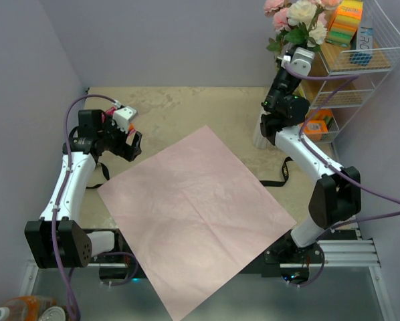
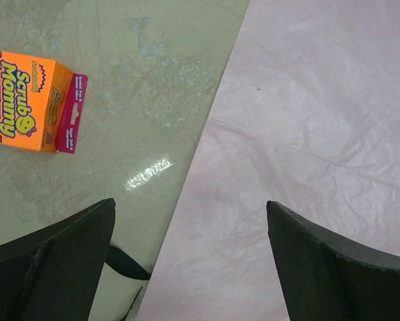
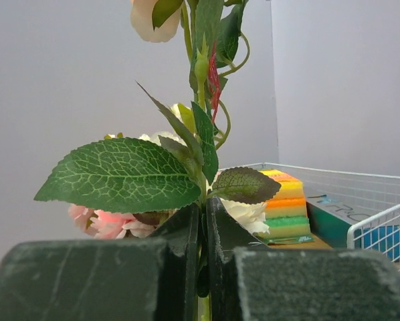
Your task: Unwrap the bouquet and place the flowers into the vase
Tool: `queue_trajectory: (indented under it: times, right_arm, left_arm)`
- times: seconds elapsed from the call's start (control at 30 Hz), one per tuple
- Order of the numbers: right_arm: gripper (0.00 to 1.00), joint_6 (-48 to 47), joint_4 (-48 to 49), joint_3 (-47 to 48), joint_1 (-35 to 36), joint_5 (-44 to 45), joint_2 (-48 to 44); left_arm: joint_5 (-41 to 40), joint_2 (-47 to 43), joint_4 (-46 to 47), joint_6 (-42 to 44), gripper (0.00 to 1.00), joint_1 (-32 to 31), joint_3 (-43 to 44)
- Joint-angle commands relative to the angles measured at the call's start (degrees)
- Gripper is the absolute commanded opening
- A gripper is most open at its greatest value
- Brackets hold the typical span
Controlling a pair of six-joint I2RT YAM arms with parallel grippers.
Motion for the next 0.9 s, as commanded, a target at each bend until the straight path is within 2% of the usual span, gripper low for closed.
queue_trajectory:
  times: [0.0,0.2,0.37,0.47,0.5,0.57,0.6,0.7,0.87]
  right_arm:
    - [0.0,-1.07,7.24,0.89,-0.38,2.94,1.83]
    - [0.0,-0.98,9.62,-0.25,-0.29,4.87,3.85]
    - [0.0,0.51,6.38,-1.04,-0.29,5.31,3.86]
    - [0.26,3.23,-0.73,-1.66,-0.21,5.75,2.28]
    - [0.44,4.28,-5.8,-1.92,-0.21,5.84,1.67]
    - [0.6,7.45,-9.78,-2.89,0.14,6.02,-0.62]
    - [0.73,8.41,-12.24,-4.63,0.15,6.02,-1.49]
    - [0.87,12.89,-19.52,-6.4,0.41,5.75,-4.22]
    - [0.93,19.14,-31.14,-8.95,2.33,5.67,-9.48]
  left_arm:
    - [2.6,0.17,0.78,1.95,0.99,0.57,0.17]
    - [2.16,0.25,0.69,2.66,0.99,0.66,0.26]
    - [2.34,0.87,0.78,2.39,0.99,0.66,0.78]
    - [2.69,1.22,0.87,2.13,0.99,0.66,1.31]
    - [2.86,1.22,0.78,1.96,0.99,0.66,1.49]
    - [2.86,1.4,0.52,1.78,1.0,0.66,2.1]
    - [3.04,1.4,0.52,1.78,0.99,0.66,2.36]
    - [3.3,1.4,0.16,1.69,0.99,0.66,3.33]
    - [4.18,1.4,-1.06,1.17,0.99,0.66,5.61]
